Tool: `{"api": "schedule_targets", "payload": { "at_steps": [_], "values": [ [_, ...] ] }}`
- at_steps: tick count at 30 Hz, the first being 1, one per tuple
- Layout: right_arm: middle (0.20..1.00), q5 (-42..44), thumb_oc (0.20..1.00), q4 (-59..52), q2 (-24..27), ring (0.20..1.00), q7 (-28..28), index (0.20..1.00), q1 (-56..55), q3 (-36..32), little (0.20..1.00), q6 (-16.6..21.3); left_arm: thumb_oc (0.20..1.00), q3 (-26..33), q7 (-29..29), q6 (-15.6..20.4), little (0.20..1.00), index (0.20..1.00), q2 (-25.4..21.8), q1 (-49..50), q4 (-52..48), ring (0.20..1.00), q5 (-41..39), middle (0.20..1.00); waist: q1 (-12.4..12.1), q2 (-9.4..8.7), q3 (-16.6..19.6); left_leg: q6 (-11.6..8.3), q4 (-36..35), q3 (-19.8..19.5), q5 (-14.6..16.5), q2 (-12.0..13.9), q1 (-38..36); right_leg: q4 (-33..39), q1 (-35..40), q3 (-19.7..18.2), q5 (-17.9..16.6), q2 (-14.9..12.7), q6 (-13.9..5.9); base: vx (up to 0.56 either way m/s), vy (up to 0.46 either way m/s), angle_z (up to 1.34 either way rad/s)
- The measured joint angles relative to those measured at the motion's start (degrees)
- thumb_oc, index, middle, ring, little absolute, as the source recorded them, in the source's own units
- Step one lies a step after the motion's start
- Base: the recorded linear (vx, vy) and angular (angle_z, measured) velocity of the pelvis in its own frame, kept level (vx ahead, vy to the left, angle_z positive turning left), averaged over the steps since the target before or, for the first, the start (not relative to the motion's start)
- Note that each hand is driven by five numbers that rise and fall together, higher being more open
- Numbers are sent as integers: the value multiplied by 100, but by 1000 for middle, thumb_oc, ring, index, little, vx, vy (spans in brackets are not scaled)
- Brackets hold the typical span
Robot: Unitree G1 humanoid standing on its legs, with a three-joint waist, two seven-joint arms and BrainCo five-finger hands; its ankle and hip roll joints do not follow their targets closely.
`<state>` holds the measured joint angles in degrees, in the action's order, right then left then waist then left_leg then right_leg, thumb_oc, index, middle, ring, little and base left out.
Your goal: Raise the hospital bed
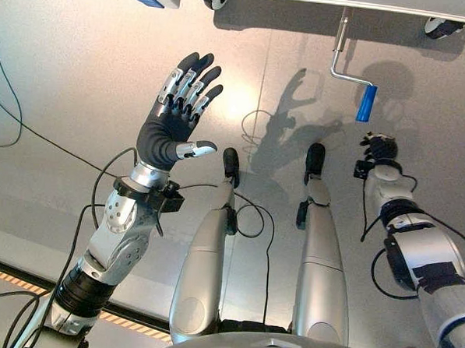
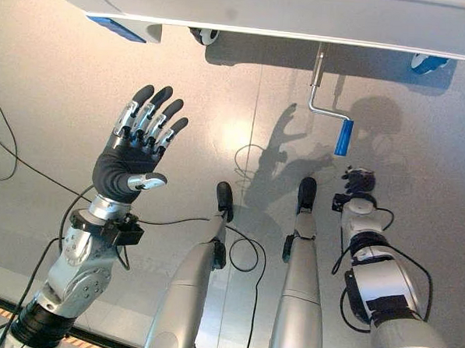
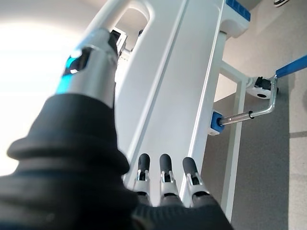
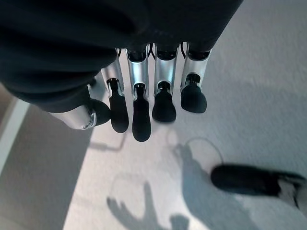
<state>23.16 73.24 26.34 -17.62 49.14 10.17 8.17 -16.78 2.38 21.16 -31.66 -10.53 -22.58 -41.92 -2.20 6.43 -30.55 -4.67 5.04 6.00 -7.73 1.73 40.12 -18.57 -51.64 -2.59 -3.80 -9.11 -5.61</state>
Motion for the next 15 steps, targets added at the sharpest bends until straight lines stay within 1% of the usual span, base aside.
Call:
{"api": "schedule_targets", "payload": {
  "at_steps": [2, 4, 5, 6, 7, 8, 9, 11, 13, 14, 15],
  "values": [
    [1000, 1, 1000, -8, -41, 1000, 2, 1000, -71, -4, 1000, -3, 1000, 0, -8, -6, 1000, 1000, 120, 20, 183, 1000, -1, 1000, 4, 0, 0, 0, 1, 0, -8, -2, -19, -21, 9, -1, 2, 0, 1, 0, 0, 0],
    [1000, 1, 1000, -36, -86, 1000, 1, 1000, -144, -8, 1000, -4, 1000, -22, -44, -13, 1000, 1000, 315, 47, 693, 1000, 10, 1000, 22, 3, 2, -2, -2, -3, -14, 0, -54, -17, 42, -1, -7, 0, 14, 0, 0, 0],
    [1000, 1, 1000, -86, -101, 1000, 1, 1000, -178, -6, 1000, -5, 1000, -37, -127, -100, 1000, 1000, 388, 72, 1012, 1000, 7, 1000, 46, 3, 2, -2, -2, -5, -14, 2, -65, -16, 56, 1, -13, 2, 23, 0, 0, 0],
    [1000, 4, 1000, -184, -108, 1000, -5, 1000, -262, -27, 1000, -5, 1000, -41, -150, -91, 1000, 1000, 403, 146, 1407, 1000, 101, 1000, 127, 4, 2, -4, -5, -10, -17, 4, -77, -2, 78, 6, -13, 1, 23, 0, 0, 0],
    [1000, 4, 1000, -272, -137, 1000, -7, 1000, -354, -28, 1000, -8, 1000, -48, -199, -156, 1000, 1000, 422, 193, 1986, 1000, 211, 1000, 137, 8, 0, -3, -23, -10, -18, 5, -147, 19, 155, 10, -18, 3, 29, 0, 0, 0],
    [1000, 5, 1000, -323, -152, 1000, -13, 1000, -428, -29, 1000, -9, 1000, -53, -238, -209, 1000, 1000, 421, 229, 2332, 1000, 294, 1000, 163, 7, 0, -3, -44, -9, -18, 6, -209, 40, 215, 12, -17, 7, 26, -16, -5, -4],
    [1000, 4, 1000, -530, -166, 1000, -19, 1000, -655, -37, 1000, -1, 1000, -46, -263, -207, 1000, 1000, 486, 276, 3120, 1000, 572, 1000, 190, 8, 0, -3, -88, -3, -16, 19, -357, 87, 368, 15, -4, 17, 8, 10, -1, -3],
    [1000, 5, 1000, -600, -205, 1000, -19, 1000, -910, -59, 1000, 17, 1000, -44, -351, -324, 1000, 1000, 542, 408, 3902, 1000, 886, 1000, 282, 8, 1, -5, -136, -19, -16, 28, -519, 125, 537, 42, 2, 26, 3, 19, -3, 1],
    [1000, 0, 1000, -706, -206, 1000, -4, 1000, -1268, -145, 1000, 45, 1000, -26, -340, -294, 1000, 1000, 676, 489, 4623, 1000, 1250, 1000, 299, 13, 0, -6, -195, -21, -17, 41, -707, 185, 735, 65, 11, 29, -1, 22, -9, 1],
    [1000, 2, 1000, -709, -268, 1000, 17, 1000, -1591, -211, 1000, 50, 1000, 81, -389, -339, 1000, 1000, 932, 434, 5431, 1000, 1453, 1000, 313, 30, 2, -11, -245, -47, -11, 54, -937, 245, 984, 108, 32, 33, -7, 22, -7, 7],
    [1000, 0, 1000, -708, -305, 1000, 34, 1000, -1742, -233, 1000, 64, 1000, 91, -420, -368, 1000, 1000, 982, 462, 5721, 1000, 1532, 1000, 347, 29, 2, -15, -261, -86, -7, 58, -1033, 257, 1108, 150, 52, 31, -8, 43, -10, 20]
  ]
}}
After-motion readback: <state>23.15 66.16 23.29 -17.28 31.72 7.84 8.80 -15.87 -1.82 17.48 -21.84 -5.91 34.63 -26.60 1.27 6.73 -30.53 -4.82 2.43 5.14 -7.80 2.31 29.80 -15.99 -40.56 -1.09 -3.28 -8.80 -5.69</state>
